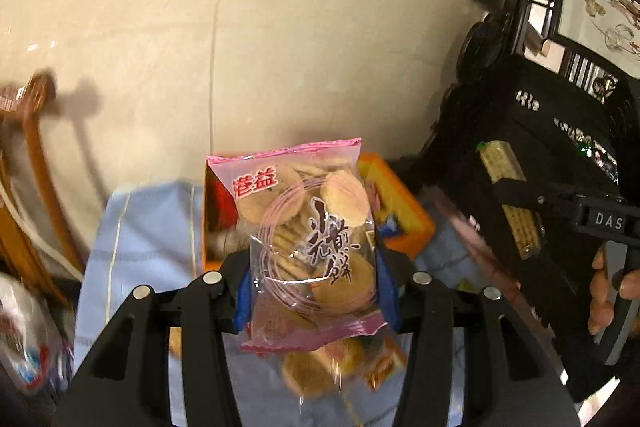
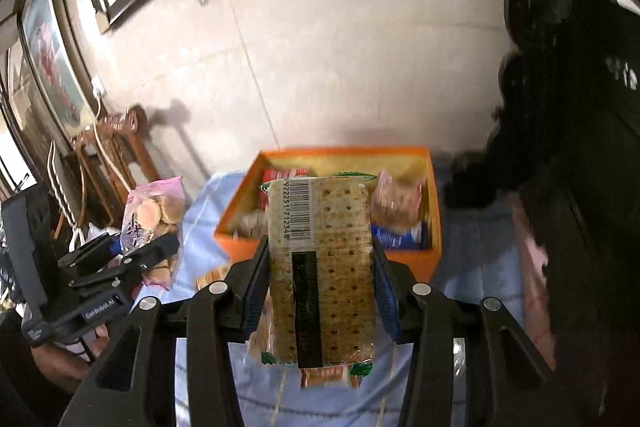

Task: Organize snacks
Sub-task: 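Carry the cookie bag and cracker pack into the orange box and release both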

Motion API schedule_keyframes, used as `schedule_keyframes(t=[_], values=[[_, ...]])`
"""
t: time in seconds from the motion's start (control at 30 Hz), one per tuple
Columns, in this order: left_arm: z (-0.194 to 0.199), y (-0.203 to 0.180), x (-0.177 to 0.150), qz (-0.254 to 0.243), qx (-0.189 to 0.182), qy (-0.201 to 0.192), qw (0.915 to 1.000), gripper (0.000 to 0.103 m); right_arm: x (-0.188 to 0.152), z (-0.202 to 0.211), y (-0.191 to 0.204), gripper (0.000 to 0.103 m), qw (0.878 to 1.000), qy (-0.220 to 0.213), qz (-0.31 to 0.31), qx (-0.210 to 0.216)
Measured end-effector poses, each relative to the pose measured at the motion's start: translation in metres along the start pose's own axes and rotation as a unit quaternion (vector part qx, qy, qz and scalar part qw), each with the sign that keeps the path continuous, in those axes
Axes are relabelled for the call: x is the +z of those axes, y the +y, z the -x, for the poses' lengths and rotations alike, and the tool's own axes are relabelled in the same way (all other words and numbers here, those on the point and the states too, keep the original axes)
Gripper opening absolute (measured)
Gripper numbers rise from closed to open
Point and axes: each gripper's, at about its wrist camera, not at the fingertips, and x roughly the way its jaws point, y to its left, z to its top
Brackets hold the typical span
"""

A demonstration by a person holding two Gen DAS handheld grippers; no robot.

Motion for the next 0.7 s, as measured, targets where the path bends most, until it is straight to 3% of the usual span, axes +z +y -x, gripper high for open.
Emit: schedule_keyframes(t=[0.17, 0.4, 0.43, 0.5, 0.53, 0.57, 0.7], values=[[-0.024, -0.004, 0.051, -0.016, 0.003, -0.020, 0.9997, 0.047, 0.043, -0.010, 0.000, 0.047, 1.000, -0.015, 0.016, -0.010], [-0.079, 0.005, 0.097, -0.026, 0.016, -0.023, 0.9993, 0.050, 0.083, -0.066, -0.012, 0.047, 0.999, -0.015, 0.022, -0.026], [-0.087, 0.009, 0.099, -0.023, 0.009, -0.018, 0.9995, 0.067, 0.086, -0.078, -0.015, 0.048, 0.999, -0.015, 0.026, -0.025], [-0.114, 0.013, 0.098, -0.026, 0.005, 0.006, 0.9996, 0.097, 0.084, -0.104, -0.023, 0.080, 0.999, 0.009, 0.033, -0.041], [-0.126, 0.018, 0.092, -0.034, 0.032, 0.015, 0.9988, 0.097, 0.080, -0.115, -0.025, 0.089, 0.996, 0.025, 0.039, -0.072], [-0.134, 0.025, 0.085, -0.035, 0.041, 0.027, 0.9982, 0.097, 0.072, -0.123, -0.028, 0.089, 0.995, 0.037, 0.047, -0.083], [-0.137, 0.050, 0.042, -0.031, 0.047, 0.048, 0.9972, 0.097, 0.030, -0.133, -0.037, 0.089, 0.994, 0.064, 0.046, -0.070]])
